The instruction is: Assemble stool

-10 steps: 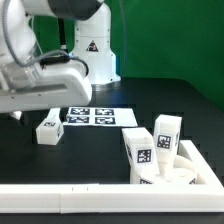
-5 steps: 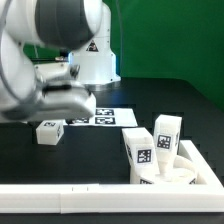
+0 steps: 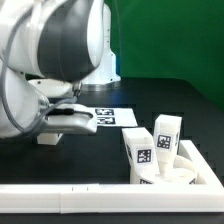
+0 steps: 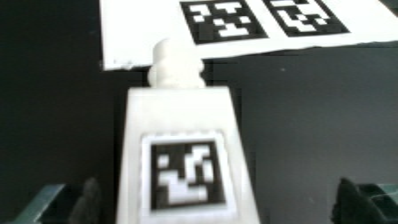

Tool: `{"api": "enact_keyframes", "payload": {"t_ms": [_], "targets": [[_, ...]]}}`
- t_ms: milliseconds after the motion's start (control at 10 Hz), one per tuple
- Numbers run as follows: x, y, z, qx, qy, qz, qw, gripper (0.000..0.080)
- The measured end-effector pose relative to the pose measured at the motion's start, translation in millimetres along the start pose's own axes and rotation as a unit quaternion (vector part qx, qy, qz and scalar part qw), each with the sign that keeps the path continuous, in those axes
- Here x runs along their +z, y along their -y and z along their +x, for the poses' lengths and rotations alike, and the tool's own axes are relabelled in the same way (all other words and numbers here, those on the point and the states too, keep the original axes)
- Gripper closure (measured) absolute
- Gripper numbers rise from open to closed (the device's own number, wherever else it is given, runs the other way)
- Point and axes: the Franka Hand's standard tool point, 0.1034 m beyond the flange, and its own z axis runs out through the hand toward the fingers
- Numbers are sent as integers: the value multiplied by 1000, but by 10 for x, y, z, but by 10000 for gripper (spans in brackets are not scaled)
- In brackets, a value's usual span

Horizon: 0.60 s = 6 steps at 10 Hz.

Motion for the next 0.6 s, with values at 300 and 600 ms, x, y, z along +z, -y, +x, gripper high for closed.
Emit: {"api": "enact_keyframes", "payload": {"t_ms": [300,600], "targets": [[30,-12,19,7,10,0,1000,241],[-36,11,9,4,-3,-2,1000,470]]}}
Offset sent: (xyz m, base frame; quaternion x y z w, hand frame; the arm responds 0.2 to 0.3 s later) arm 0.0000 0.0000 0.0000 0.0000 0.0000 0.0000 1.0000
